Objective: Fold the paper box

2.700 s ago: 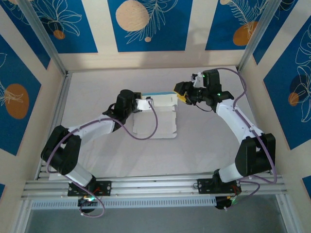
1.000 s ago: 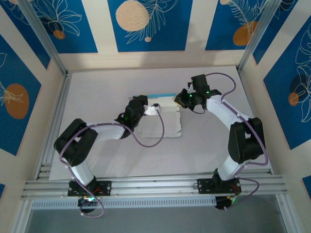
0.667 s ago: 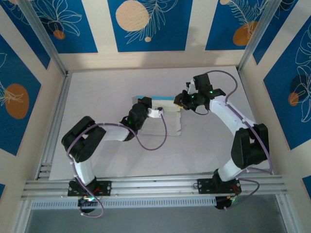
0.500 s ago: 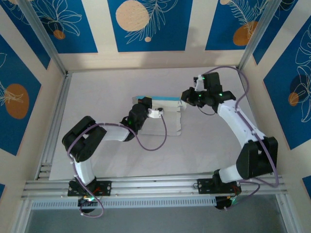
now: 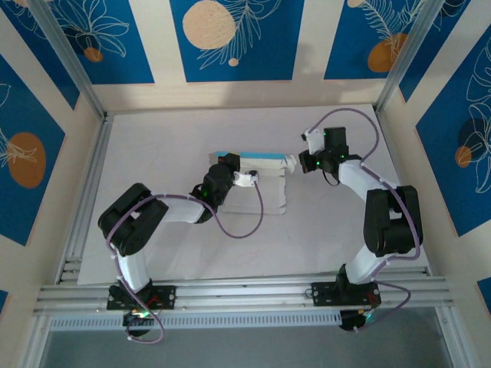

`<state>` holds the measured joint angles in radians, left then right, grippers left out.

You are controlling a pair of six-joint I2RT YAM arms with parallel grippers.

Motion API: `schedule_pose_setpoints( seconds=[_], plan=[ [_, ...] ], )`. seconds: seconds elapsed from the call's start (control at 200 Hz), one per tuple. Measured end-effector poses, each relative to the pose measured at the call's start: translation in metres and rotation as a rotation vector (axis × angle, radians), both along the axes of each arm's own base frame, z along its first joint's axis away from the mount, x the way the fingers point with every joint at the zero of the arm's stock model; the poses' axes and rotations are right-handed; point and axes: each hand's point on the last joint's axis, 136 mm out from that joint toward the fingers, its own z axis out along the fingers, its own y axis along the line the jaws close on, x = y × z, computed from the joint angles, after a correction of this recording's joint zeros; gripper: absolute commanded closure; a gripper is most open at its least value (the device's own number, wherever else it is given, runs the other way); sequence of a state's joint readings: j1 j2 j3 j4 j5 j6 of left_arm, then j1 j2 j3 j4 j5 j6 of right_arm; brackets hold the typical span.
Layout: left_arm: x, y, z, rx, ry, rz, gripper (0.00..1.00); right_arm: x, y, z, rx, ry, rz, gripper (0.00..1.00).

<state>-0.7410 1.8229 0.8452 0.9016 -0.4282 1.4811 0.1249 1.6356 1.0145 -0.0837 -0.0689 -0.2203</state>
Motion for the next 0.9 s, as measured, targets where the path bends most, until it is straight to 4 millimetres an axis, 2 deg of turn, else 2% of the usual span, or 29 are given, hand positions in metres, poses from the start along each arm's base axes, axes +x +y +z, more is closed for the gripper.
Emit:
schedule_pose_setpoints(
  seconds=[0.08, 0.165, 0.285, 0.455, 0.735, 0.9],
  plan=[
    [0.001, 0.002, 0.0, 0.002, 0.0, 0.011, 1.0, -0.007, 0.018, -0.001, -0.017, -0.049, 0.133, 0.97],
    [0.002, 0.004, -0.002, 0.005, 0.002, 0.023, 1.0, -0.013, 0.027, -0.001, -0.028, -0.095, 0.234, 0.96],
    [0.002, 0.004, -0.008, 0.014, 0.011, 0.027, 1.0, -0.02, 0.035, -0.003, -0.04, -0.131, 0.323, 0.96],
    [0.002, 0.005, -0.011, 0.022, 0.017, 0.035, 1.0, -0.042, 0.057, -0.005, -0.081, -0.158, 0.445, 0.95],
    [0.004, 0.009, -0.008, 0.018, 0.007, 0.056, 1.0, -0.057, 0.063, -0.005, -0.11, -0.124, 0.436, 0.89],
    [0.006, 0.01, 0.0, -0.002, -0.023, 0.072, 1.0, -0.07, 0.075, -0.01, -0.091, -0.062, 0.43, 0.86]
  ],
)
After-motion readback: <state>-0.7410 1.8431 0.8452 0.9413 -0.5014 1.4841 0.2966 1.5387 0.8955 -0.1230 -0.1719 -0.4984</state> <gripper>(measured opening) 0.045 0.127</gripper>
